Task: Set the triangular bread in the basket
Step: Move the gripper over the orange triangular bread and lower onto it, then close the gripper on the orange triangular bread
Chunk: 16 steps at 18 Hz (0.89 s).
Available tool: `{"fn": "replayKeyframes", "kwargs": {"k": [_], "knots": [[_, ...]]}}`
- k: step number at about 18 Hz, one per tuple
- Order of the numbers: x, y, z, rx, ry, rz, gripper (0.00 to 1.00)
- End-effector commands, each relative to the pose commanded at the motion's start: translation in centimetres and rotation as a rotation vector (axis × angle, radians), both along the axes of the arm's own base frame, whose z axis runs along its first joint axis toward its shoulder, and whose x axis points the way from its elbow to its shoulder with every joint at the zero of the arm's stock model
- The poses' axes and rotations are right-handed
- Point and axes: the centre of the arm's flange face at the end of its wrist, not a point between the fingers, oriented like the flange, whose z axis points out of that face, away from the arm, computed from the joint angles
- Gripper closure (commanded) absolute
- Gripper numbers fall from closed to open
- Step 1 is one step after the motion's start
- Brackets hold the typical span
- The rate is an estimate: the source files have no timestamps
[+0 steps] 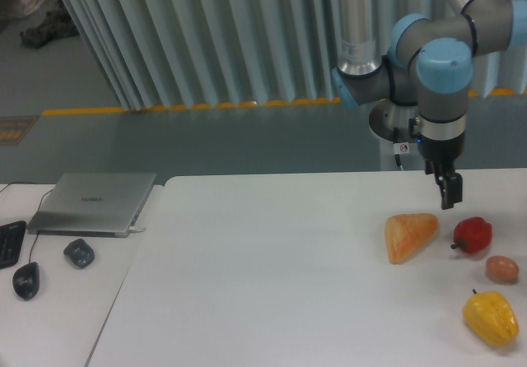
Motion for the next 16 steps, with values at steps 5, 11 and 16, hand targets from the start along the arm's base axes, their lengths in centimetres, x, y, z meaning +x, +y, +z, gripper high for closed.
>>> {"fn": "replayKeyframes", "kwargs": {"k": [5,11,16], "knots": [[0.7,1.2,-2.2,-0.029,-0.013,0.029,0.0],[0.3,1.7,-5.1,-0.044,-0.022,0.03,0.04],[-0.9,3.1,-7.1,-0.017,0.004,0.041,0.04]]}}
